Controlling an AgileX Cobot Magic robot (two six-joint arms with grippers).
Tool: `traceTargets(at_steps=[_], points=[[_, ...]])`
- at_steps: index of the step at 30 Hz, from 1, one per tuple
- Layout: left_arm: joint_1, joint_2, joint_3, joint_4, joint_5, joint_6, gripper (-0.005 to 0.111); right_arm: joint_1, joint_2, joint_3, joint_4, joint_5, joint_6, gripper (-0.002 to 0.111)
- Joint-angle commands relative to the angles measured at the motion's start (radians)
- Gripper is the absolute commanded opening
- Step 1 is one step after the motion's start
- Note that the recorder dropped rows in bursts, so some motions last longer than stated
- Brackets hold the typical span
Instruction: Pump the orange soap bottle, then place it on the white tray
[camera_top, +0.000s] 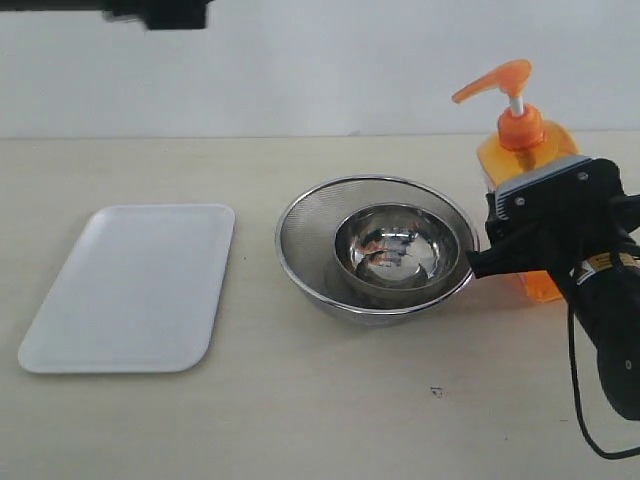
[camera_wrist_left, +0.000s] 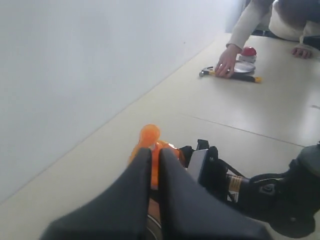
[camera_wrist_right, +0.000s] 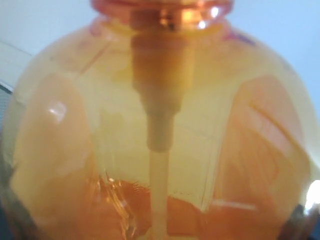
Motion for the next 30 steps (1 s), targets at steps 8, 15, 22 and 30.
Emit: traceTargets(at_steps=[8, 15, 22, 30], points=[[0.0, -0.556, 0.475, -0.278, -0.154, 0.244, 0.005, 0.001, -0.005, -0.001, 0.05, 0.013, 0.138, 0.0], [0.0, -0.879, 0.66, -0.278, -0.232, 0.148, 0.005, 0.001, -0.005, -0.001, 0.055, 0.013, 0.216, 0.0], [0.0, -1.162, 0.796, -0.278, -0.366, 0.031, 0.005, 0.001, -0.005, -0.001, 0.073, 0.013, 0.218, 0.0], [0.002, -1.202, 0.881, -0.278, -0.554, -0.035, 0.005, 0.001, -0.005, -0.001, 0.077, 0.017, 0.221, 0.0]])
